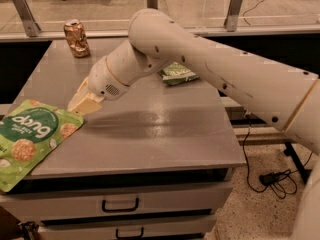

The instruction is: Move green rice chip bag near orange can

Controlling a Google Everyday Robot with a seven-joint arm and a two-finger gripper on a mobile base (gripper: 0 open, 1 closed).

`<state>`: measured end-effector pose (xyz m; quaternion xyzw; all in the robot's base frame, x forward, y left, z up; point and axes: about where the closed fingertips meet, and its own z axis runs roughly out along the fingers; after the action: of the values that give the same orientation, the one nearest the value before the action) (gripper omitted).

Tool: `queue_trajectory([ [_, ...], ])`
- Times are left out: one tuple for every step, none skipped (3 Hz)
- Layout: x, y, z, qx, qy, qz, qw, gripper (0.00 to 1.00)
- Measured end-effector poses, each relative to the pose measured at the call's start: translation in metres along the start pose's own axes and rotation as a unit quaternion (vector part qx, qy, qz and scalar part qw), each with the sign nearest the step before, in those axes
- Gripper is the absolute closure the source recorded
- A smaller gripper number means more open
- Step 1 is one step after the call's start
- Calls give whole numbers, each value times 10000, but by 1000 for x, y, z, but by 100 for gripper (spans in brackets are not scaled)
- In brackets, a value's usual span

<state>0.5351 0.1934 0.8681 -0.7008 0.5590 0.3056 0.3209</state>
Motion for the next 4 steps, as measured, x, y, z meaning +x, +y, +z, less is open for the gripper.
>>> queue_trajectory([
  [-9,-6,-41,434,182,-69,9989,100],
  [-11,-5,-39,411,178,-85,9990,82],
  [-12,-4,-34,410,70,-84,9991,58],
  [-28,-17,3,236,-239,-312,9989,35],
])
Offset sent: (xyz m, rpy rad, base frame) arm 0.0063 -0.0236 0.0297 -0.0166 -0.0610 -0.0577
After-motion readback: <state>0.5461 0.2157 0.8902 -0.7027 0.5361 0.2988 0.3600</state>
